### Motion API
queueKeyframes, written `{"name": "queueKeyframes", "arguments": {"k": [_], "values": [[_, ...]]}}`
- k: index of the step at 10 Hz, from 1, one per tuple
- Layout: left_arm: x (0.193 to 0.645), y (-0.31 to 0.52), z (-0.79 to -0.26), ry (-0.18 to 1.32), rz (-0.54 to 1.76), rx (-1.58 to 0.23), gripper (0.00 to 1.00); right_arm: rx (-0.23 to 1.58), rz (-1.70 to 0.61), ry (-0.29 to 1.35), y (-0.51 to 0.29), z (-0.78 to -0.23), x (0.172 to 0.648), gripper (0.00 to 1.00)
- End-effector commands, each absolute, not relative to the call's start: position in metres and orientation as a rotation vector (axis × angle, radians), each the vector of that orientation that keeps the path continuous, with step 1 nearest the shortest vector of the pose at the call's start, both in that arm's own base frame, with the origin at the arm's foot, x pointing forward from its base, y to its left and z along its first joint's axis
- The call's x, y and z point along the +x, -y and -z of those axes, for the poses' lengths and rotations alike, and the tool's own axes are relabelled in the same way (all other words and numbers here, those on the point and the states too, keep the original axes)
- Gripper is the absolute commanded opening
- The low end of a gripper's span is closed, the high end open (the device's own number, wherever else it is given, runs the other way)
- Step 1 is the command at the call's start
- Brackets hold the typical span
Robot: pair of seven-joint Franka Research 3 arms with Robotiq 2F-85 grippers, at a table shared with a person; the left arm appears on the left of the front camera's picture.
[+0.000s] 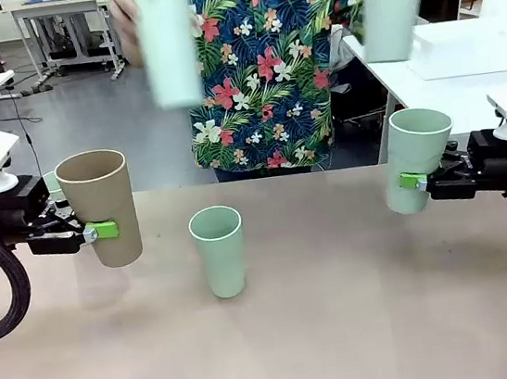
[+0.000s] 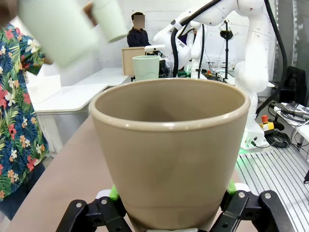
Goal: Stack the cups and store them in the basket.
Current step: Place the stack of Reusable plastic cups into the Pantry Basket.
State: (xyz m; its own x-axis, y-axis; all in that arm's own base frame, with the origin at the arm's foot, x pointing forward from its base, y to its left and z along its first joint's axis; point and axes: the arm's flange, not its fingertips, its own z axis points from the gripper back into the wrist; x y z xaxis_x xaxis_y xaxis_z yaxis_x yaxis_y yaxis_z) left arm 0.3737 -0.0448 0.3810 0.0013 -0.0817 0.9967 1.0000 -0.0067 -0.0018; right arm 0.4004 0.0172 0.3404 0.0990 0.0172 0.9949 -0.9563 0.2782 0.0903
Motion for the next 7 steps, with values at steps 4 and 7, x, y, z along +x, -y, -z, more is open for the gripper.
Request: {"name": "queueKeyframes", "arguments": {"k": [4,7], "values": [[0.3732,0.0459,-0.3821,1.148,1.248,-1.164,0.85,1.026,-0.959,1.256,-0.0175,-0.3423,0.4001,0.84],[0.3732,0.0459,-0.3821,1.148,1.248,-1.164,0.85,1.026,-0.959,1.256,-0.0175,-0.3423,0.4001,0.84]]}}
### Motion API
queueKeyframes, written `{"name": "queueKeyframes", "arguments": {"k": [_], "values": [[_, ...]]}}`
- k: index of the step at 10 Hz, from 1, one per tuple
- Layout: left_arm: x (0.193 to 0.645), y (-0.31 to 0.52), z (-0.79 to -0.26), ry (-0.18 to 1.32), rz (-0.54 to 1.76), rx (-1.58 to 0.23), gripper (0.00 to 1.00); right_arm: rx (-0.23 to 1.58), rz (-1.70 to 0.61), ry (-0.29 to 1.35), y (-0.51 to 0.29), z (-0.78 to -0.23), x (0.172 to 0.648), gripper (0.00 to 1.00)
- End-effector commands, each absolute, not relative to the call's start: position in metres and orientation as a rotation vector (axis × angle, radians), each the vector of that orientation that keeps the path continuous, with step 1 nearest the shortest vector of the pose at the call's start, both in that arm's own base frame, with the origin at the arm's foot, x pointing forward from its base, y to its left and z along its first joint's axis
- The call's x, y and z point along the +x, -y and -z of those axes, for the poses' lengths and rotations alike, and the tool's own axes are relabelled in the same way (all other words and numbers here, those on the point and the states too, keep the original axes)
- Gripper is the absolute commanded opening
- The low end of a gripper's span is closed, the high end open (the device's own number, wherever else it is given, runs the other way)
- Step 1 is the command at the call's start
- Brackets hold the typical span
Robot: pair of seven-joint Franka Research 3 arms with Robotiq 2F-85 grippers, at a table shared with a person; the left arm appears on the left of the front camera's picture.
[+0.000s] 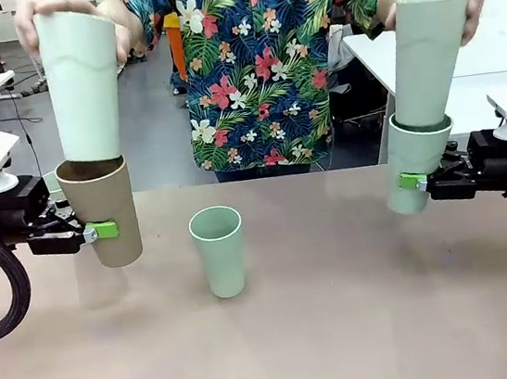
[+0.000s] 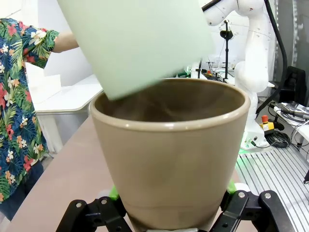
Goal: Stack the cups and store them in the basket.
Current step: Place the stack of Reusable plastic cups into the Pantry Basket.
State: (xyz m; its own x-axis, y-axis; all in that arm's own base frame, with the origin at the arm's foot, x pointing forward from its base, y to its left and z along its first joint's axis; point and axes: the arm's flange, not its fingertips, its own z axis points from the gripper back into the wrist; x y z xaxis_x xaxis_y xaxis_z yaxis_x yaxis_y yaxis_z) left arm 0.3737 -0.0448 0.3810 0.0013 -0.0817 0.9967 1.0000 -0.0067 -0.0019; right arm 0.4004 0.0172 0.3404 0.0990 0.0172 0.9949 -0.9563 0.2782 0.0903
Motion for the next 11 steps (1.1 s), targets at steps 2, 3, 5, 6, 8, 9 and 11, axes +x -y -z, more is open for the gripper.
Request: {"name": "queueKeyframes", "arguments": {"k": [2,3,5,6,8,9,11], "values": [[0.3732,0.0459,-0.3821,1.148,1.248,-1.164,0.85,1.026,-0.959,1.256,-0.0175,-0.3423,0.4001,0.84],[0.3732,0.0459,-0.3821,1.148,1.248,-1.164,0.85,1.026,-0.959,1.256,-0.0175,-0.3423,0.4001,0.84],[0.3732,0.0459,-0.3821,1.148,1.248,-1.164,0.85,1.026,-0.959,1.256,-0.0175,-0.3423,0.4001,0.84],[0.3732,0.0459,-0.3821,1.148,1.248,-1.164,0.85,1.026,-0.959,1.256,-0.0175,-0.3423,0.4001,0.84],[0.3732,0.0459,-0.3821,1.148,1.248,-1.164,0.85,1.026,-0.959,1.256,-0.0175,-0.3423,0.4001,0.84],[0.3732,0.0459,-0.3821,1.148,1.248,-1.164,0.85,1.026,-0.959,1.256,-0.0175,-0.3423,0.4001,0.84],[0.3732,0.0459,-0.3821,1.148,1.248,-1.164,0.85,1.026,-0.959,1.256,-0.0175,-0.3423,0.4001,0.84]]}}
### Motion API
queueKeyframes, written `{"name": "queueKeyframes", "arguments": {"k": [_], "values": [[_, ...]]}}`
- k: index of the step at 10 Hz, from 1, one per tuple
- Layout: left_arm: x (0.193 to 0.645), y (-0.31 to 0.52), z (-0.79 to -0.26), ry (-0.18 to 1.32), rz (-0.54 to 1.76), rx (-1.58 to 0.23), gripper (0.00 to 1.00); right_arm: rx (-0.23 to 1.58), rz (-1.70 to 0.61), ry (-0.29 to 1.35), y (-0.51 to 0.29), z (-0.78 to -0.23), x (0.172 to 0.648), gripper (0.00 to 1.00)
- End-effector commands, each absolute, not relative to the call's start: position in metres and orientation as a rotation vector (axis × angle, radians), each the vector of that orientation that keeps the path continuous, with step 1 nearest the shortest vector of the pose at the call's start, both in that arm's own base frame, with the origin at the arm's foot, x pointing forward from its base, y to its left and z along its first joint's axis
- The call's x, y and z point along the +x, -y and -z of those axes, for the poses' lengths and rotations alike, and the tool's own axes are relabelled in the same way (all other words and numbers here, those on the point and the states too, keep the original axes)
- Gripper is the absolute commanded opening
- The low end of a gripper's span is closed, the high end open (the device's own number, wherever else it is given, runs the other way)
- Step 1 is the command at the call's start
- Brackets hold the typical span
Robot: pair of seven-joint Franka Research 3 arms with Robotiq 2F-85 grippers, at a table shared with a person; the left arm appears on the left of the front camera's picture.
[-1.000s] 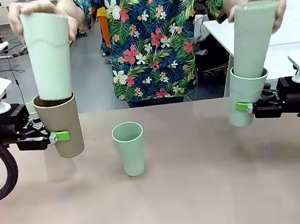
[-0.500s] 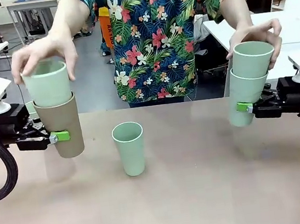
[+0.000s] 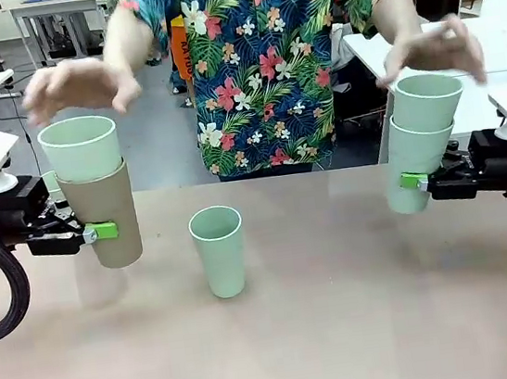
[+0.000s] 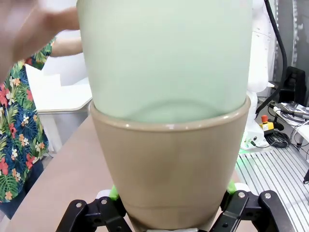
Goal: Stack the cups and store them in the basket.
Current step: Place the stack of Reusable plastic cups into the Pantry Basket.
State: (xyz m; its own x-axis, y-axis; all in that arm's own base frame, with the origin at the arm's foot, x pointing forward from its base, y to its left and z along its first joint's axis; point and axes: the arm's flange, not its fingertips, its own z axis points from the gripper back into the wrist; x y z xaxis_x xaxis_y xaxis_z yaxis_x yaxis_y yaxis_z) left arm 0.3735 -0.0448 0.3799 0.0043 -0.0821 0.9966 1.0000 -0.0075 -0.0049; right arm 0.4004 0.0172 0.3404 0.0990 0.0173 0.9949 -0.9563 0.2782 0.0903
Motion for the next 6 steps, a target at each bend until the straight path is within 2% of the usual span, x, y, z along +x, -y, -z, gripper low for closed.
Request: {"name": "queueKeyframes", "arguments": {"k": [1,6], "values": [[0.3732,0.0459,-0.3821,1.148,1.248,-1.164,0.85,1.026,-0.959,1.256,-0.0175,-0.3423,0.4001,0.84],[0.3732,0.0459,-0.3821,1.148,1.248,-1.164,0.85,1.026,-0.959,1.256,-0.0175,-0.3423,0.4001,0.84]]}}
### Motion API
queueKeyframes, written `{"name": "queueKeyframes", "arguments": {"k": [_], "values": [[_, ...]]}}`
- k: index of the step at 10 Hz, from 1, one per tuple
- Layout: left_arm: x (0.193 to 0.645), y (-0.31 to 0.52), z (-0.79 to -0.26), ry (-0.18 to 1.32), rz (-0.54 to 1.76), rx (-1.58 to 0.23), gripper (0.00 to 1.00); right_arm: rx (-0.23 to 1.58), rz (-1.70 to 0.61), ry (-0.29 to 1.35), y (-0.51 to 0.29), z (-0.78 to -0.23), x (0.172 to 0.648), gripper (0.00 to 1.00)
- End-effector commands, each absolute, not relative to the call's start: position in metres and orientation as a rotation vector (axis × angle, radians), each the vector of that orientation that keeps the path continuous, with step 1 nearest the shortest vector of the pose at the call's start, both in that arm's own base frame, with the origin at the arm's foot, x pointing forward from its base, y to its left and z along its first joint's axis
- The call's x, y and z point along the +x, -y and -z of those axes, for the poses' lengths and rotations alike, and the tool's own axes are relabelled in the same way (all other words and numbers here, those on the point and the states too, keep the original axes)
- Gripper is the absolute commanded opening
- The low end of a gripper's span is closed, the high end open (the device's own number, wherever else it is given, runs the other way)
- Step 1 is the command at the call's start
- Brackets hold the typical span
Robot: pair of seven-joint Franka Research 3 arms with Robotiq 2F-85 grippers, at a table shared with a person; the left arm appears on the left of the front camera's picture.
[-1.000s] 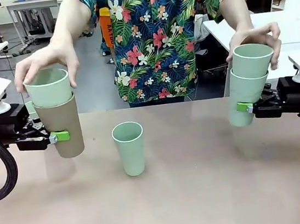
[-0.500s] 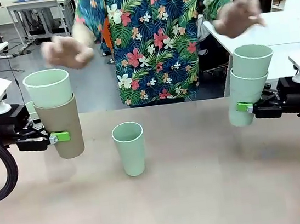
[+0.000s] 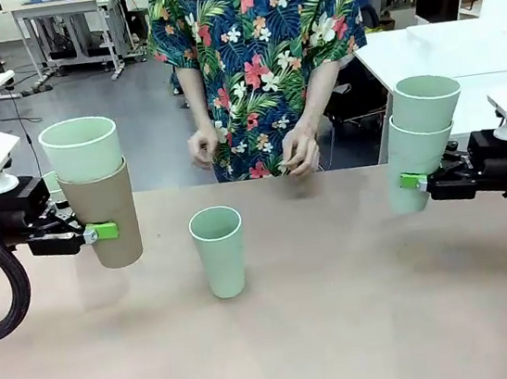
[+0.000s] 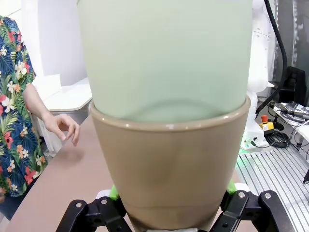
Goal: Stack the cups and store them in the basket.
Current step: Place the stack of Reusable plastic cups into the Pantry Basket.
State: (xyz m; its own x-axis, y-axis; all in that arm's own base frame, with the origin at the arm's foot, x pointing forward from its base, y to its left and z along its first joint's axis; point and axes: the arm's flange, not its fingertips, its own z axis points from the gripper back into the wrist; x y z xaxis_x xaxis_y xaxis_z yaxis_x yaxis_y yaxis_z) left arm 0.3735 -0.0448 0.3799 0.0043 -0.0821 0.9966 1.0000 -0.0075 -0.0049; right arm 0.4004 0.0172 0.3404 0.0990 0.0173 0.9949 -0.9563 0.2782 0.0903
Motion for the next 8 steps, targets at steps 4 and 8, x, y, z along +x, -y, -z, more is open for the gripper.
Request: {"name": "queueKeyframes", "arguments": {"k": [4,8], "values": [[0.3732,0.0459,-0.3821,1.148,1.248,-1.164,0.85,1.026,-0.959,1.256,-0.0175,-0.3423,0.4001,0.84],[0.3732,0.0459,-0.3821,1.148,1.248,-1.164,0.85,1.026,-0.959,1.256,-0.0175,-0.3423,0.4001,0.84]]}}
